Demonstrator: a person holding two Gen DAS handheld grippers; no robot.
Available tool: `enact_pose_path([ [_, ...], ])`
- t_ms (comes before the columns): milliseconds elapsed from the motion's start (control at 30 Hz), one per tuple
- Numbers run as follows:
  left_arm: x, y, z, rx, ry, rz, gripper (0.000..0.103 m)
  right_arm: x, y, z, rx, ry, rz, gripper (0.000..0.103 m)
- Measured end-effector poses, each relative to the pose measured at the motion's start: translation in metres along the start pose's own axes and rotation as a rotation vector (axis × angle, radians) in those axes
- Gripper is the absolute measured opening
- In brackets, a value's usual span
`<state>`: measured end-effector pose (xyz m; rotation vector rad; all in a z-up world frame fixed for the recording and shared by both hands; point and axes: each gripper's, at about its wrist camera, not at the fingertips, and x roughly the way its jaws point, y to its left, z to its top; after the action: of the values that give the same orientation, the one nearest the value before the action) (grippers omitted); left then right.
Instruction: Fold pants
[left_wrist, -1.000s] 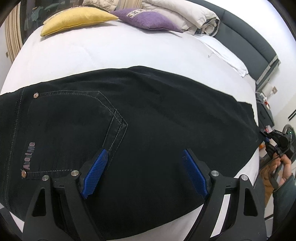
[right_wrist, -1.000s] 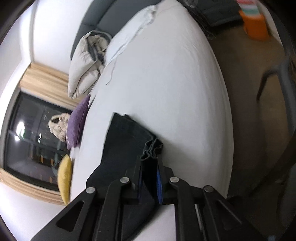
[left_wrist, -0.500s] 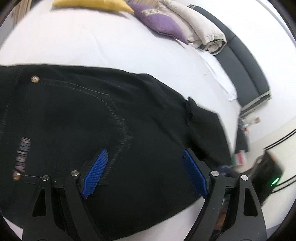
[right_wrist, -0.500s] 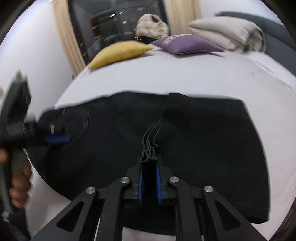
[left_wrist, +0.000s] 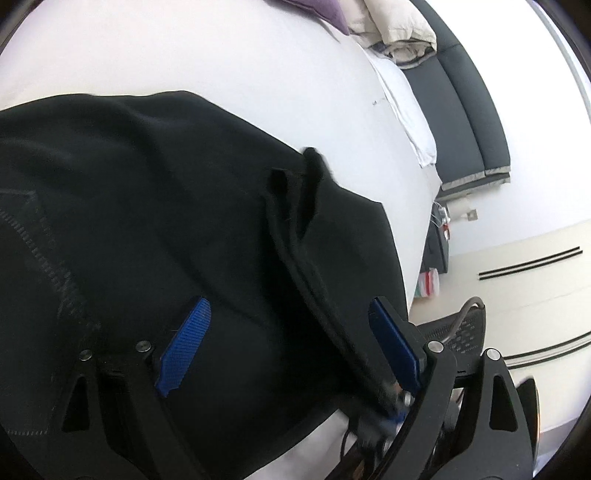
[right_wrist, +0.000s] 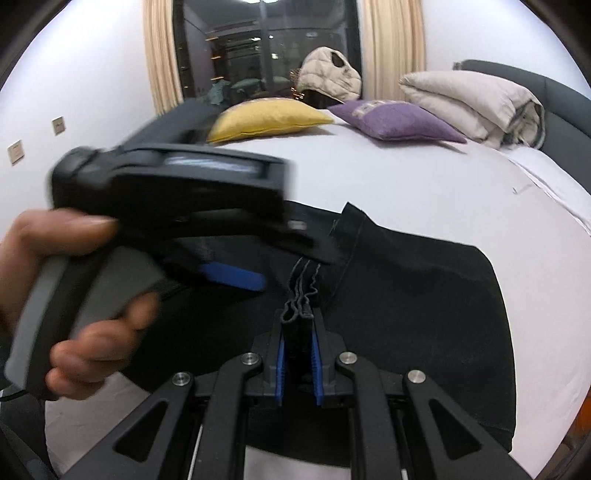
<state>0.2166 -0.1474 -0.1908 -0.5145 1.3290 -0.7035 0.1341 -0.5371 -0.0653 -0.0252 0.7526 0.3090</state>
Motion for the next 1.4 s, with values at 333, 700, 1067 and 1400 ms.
enact_pose_path([
  [333, -0.013, 0.01, -0.013, 0.021, -0.027, -0.017, 0.018, -0.005, 0.037, 0.013, -0.063, -0.031, 0.07, 0.013],
  [700, -0.046, 0.048, -0.024, 0.011, -0.072, 0.098, 0.017, 0.022, 0.074, 0.013, -0.106, 0.021, 0.144, 0.02],
  [1067, -0.09, 0.021, -0.041, 0.094, -0.203, 0.191, 0.017, 0.0, -0.023, 0.021, 0.178, 0.025, 0.173, 0.056],
  [1400, -0.008, 0.0, -0.071, 0.268, -0.097, 0.178, 0.017, 0.112, -0.174, 0.041, 0.575, 0.123, 0.295, 0.052],
])
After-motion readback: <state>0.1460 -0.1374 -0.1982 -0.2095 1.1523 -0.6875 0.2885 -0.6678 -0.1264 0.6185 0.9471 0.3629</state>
